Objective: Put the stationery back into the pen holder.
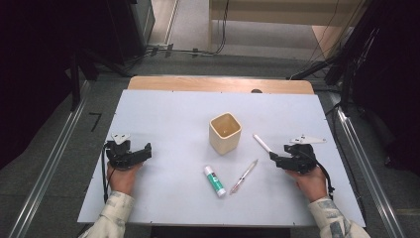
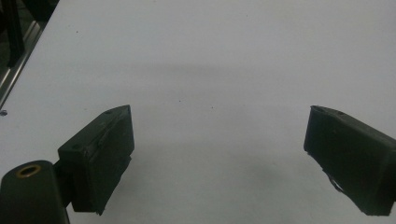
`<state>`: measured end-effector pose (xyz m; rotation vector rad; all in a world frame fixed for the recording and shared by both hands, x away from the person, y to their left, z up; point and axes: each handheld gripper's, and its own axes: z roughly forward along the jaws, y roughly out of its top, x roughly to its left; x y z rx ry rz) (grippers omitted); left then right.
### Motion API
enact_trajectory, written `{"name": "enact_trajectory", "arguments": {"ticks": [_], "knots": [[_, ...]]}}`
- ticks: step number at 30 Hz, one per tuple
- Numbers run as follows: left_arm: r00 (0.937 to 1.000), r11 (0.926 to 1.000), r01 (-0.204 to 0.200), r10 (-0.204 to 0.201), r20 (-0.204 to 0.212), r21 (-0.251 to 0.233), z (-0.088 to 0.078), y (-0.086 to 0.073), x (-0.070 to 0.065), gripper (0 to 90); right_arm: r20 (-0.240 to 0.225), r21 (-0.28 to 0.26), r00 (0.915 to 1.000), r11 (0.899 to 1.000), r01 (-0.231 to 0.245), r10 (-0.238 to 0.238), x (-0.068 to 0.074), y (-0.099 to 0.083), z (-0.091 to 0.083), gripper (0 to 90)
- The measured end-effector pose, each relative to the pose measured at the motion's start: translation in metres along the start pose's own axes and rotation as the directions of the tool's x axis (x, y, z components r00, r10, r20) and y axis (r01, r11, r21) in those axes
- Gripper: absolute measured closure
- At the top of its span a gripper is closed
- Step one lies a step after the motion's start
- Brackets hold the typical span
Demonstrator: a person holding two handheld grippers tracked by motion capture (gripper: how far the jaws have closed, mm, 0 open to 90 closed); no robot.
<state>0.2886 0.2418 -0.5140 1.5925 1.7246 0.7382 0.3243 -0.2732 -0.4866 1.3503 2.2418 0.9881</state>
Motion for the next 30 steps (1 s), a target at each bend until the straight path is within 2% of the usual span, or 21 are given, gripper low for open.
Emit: {"name": "enact_trajectory", "arguments": {"ticks": [30], "knots": [[1.0000,1.0000,-0.003,0.003,0.005,-0.003,0.0005,0.0010,-0.0010,9.4,-0.003,0.066,0.9999,0.998,0.015,-0.014,-0.0029,-0.0054,0.0102,44.9]]}}
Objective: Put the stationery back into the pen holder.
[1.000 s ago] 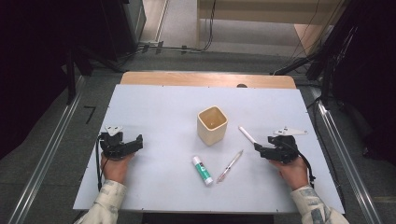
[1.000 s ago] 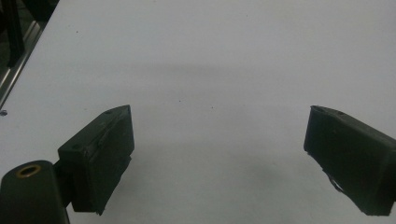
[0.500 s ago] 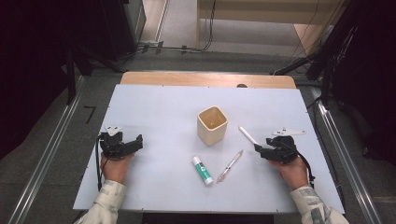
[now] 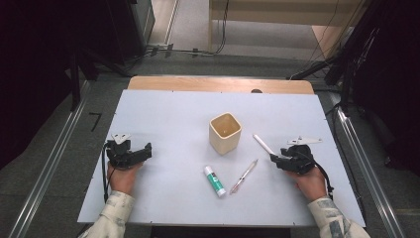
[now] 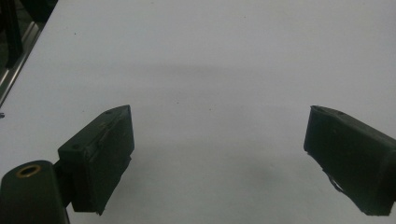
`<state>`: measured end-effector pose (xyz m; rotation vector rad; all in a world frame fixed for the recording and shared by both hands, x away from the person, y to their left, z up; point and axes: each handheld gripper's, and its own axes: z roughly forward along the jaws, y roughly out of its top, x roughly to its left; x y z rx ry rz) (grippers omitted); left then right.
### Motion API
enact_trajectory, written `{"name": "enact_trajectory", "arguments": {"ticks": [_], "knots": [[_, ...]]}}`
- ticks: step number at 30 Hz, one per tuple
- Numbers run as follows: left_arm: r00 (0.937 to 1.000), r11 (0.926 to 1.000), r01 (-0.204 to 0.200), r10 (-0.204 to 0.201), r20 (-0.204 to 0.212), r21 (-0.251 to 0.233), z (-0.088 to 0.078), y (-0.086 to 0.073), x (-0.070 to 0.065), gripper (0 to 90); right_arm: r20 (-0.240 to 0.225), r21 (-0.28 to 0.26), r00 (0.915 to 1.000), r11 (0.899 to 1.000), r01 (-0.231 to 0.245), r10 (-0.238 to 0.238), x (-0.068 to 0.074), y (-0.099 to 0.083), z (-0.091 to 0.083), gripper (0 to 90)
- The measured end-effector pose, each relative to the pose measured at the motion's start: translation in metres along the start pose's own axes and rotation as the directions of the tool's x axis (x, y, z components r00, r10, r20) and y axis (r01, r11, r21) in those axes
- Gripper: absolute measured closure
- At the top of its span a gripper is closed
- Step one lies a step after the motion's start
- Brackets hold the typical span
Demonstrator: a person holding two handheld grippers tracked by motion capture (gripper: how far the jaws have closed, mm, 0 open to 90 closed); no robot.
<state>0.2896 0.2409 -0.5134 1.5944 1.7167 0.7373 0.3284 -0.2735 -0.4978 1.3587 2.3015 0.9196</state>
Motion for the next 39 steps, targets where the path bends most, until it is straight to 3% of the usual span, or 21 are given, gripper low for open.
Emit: {"name": "enact_trajectory", "arguments": {"ticks": [19,39], "knots": [[1.0000,1.0000,-0.005,0.005,0.002,0.004,0.0017,0.0007,-0.0019,9.4,0.018,0.014,0.9995,1.000,0.027,-0.027,0.0018,-0.0007,0.0064,55.6],[1.0000,1.0000,-0.001,0.001,0.007,0.004,0.0020,0.0008,-0.0024,9.4,0.040,0.022,0.9975,0.998,0.057,-0.058,0.0083,-0.0012,0.0071,75.0]]}}
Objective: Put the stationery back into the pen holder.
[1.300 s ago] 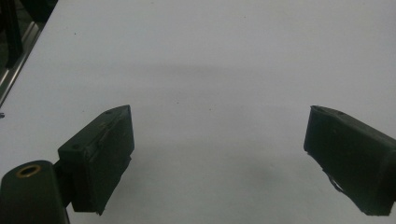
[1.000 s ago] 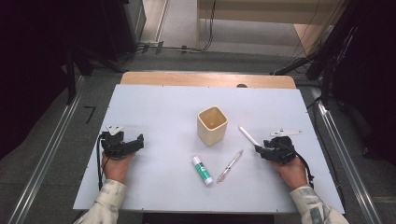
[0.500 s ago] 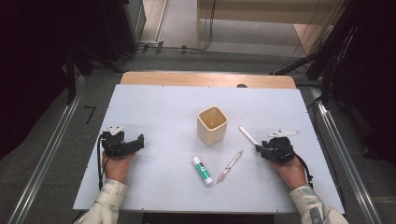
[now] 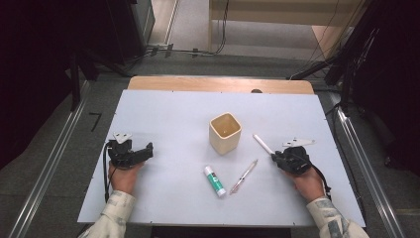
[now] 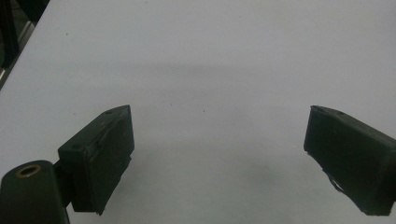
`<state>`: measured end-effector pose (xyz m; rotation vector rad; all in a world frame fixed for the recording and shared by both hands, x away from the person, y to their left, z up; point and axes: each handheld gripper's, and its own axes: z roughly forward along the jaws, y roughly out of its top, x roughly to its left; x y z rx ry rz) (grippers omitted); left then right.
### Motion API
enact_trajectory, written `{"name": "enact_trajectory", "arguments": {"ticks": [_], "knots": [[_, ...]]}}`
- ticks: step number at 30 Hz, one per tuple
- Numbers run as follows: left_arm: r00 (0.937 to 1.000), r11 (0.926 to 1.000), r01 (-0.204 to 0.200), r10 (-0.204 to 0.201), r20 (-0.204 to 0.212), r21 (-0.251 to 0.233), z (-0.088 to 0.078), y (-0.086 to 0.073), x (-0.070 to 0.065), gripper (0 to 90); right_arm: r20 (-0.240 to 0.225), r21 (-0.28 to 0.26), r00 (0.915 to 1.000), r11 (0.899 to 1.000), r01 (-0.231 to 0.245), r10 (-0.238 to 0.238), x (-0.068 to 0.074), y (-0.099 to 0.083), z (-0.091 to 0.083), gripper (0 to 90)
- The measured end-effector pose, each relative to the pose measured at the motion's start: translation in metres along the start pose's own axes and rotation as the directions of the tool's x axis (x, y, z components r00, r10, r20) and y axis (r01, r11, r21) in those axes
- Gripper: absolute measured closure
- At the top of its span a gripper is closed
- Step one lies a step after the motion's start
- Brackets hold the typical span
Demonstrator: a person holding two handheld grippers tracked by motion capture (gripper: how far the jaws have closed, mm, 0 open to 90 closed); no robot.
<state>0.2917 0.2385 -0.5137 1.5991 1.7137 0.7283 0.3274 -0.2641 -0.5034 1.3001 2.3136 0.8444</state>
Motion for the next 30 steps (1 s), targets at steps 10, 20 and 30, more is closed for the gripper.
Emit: {"name": "enact_trajectory", "arguments": {"ticks": [10,20,30], "knots": [[1.0000,1.0000,0.004,-0.004,0.001,-0.001,0.000,0.000,0.000,9.4,0.007,0.009,1.0000,1.000,0.005,-0.005,0.001,0.001,0.000,77.0],[1.0000,1.0000,0.005,-0.005,0.001,0.000,0.000,0.000,0.001,9.4,-0.005,-0.009,1.0000,1.000,-0.001,0.001,0.001,0.001,-0.002,77.1],[1.0000,1.0000,0.007,-0.007,0.001,-0.002,0.000,0.000,0.001,9.4,-0.032,-0.057,0.9994,0.998,-0.017,0.015,0.002,0.006,-0.012,77.2]]}}
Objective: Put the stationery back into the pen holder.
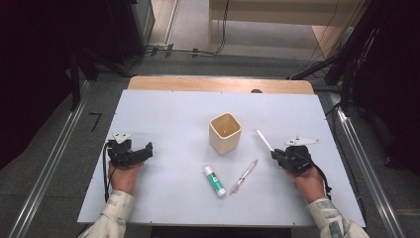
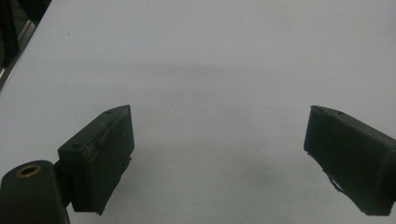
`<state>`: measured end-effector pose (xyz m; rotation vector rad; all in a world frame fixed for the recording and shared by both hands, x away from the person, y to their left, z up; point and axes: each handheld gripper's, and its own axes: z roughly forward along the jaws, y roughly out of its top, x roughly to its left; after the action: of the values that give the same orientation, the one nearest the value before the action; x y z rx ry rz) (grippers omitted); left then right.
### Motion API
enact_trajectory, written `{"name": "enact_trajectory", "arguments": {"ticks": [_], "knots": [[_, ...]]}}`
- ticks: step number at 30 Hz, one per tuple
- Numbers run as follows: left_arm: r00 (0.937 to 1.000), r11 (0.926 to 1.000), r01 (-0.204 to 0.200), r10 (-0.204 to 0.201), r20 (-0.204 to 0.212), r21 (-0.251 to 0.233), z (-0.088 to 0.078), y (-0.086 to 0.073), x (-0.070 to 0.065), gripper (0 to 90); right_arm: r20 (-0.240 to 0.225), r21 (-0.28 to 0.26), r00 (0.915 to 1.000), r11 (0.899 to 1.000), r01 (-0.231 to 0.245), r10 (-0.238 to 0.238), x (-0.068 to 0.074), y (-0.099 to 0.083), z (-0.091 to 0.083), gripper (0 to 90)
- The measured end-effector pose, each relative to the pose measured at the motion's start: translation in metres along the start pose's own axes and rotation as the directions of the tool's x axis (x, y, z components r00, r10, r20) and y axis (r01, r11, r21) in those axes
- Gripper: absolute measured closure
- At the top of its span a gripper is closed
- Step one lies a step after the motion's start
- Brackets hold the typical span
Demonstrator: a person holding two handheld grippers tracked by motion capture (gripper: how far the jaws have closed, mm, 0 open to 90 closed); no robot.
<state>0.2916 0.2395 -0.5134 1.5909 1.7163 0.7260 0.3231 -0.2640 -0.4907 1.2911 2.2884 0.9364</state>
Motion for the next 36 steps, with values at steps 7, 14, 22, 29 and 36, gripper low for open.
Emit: {"name": "enact_trajectory", "arguments": {"ticks": [7,14,22,29,36], "knots": [[1.0000,1.0000,0.001,-0.001,0.000,0.000,0.000,0.000,0.000,9.4,-0.018,-0.035,0.9998,0.999,-0.008,0.007,0.003,0.005,-0.007,77.1],[1.0000,1.0000,0.000,0.000,-0.001,0.002,0.000,0.000,0.000,9.4,-0.033,-0.089,0.9995,0.996,-0.004,0.001,0.008,0.015,-0.015,77.1],[1.0000,1.0000,0.001,-0.001,-0.004,0.003,0.001,0.000,0.000,9.4,-0.039,-0.128,0.9992,0.992,-0.004,-0.001,0.011,0.025,-0.021,77.1],[1.0000,1.0000,-0.001,0.001,-0.004,0.004,0.001,0.000,0.000,9.4,-0.051,-0.151,0.9986,0.989,0.003,-0.011,0.015,0.033,-0.024,77.1],[1.0000,1.0000,0.000,0.000,-0.004,0.004,0.001,0.000,0.000,9.4,-0.054,-0.167,0.9981,0.986,0.020,-0.030,0.022,0.041,-0.025,77.1]]}}
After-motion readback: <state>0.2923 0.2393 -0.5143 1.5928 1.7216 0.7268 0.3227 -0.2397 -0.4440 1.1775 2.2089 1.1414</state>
